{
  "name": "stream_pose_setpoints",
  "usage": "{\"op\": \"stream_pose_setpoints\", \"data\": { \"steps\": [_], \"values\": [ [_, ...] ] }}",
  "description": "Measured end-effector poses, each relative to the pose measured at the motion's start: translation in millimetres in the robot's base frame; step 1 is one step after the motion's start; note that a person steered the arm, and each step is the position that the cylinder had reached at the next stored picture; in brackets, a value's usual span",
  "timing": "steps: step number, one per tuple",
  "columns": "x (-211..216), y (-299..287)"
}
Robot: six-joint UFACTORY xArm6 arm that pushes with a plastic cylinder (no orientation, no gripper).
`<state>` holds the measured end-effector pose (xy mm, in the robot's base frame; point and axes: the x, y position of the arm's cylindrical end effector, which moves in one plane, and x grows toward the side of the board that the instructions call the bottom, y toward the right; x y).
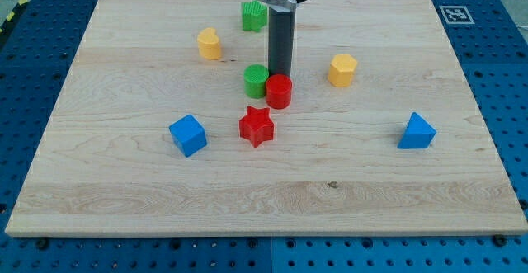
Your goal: Push the red star to the bottom center
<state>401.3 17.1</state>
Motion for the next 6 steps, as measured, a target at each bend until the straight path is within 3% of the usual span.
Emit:
{"op": "stream_pose_setpoints", "data": {
  "steps": [2,6],
  "values": [
    [44,0],
    [77,-22]
  ]
}}
